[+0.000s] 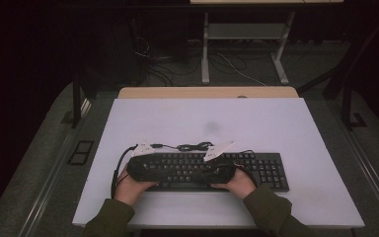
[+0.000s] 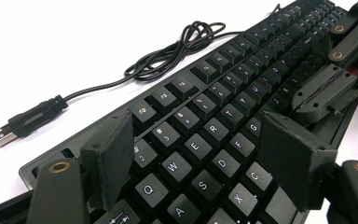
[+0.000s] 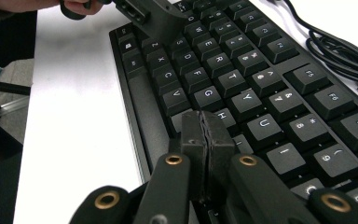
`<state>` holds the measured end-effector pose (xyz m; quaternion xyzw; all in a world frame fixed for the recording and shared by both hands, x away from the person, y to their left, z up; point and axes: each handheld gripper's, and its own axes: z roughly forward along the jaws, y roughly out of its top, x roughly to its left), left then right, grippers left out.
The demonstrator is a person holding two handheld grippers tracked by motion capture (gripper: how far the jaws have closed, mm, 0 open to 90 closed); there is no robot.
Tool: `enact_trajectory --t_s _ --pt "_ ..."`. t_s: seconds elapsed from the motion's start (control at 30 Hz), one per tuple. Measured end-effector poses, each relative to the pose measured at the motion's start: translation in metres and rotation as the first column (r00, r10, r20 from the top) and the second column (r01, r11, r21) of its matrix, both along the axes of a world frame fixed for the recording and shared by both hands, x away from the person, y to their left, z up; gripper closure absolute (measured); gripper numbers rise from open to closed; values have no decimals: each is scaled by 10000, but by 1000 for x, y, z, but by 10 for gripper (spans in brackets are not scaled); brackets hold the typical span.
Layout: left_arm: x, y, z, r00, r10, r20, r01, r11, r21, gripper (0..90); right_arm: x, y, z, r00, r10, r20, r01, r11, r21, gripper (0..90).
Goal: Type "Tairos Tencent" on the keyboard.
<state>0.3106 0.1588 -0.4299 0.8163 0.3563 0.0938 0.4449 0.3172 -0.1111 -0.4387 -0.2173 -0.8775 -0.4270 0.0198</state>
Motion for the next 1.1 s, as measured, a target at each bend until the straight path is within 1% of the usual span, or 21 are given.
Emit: enact_trajectory --t_s 0.17,0.37,0.57,0.63,0.7,0.73,0.77,0.83,0.97,1.1 --pt "0 -1 1 10000 8 28 -8 10000 1 278 1 -2 1 10000 -56 -61 57 9998 198 857" --pt "0 -2 3 9997 -205 127 204 9998 19 346 2 -6 4 9999 -135 -49 137 9989 437 784" --pt "-1 -4 4 9995 -310 75 310 9995 -4 448 3 -10 7 9996 -295 -46 297 9972 690 694" --pt "0 -6 4 9992 -380 112 380 9993 46 482 4 -12 7 9994 -346 -53 349 9966 744 657" --pt "-1 -7 5 9992 -389 75 389 9992 25 526 4 -14 8 9992 -394 -73 398 9959 814 633" --pt "-1 -9 6 9993 -365 72 366 9993 -1 546 5 -15 8 9993 -385 15 382 9954 875 615" --pt "-1 -9 6 9991 -410 93 410 9991 53 569 4 -15 9 9990 -435 -46 437 9949 914 604" --pt "-1 -11 7 9990 -429 92 428 9991 71 623 5 -18 10 9989 -465 30 460 9941 984 557" --pt "1 -15 8 9985 -538 95 537 9985 120 711 6 -22 11 9978 -657 77 644 9917 1116 482" --pt "2 -21 9 9981 -612 72 611 9981 70 792 7 -26 12 9961 -873 113 853 9889 1214 418"
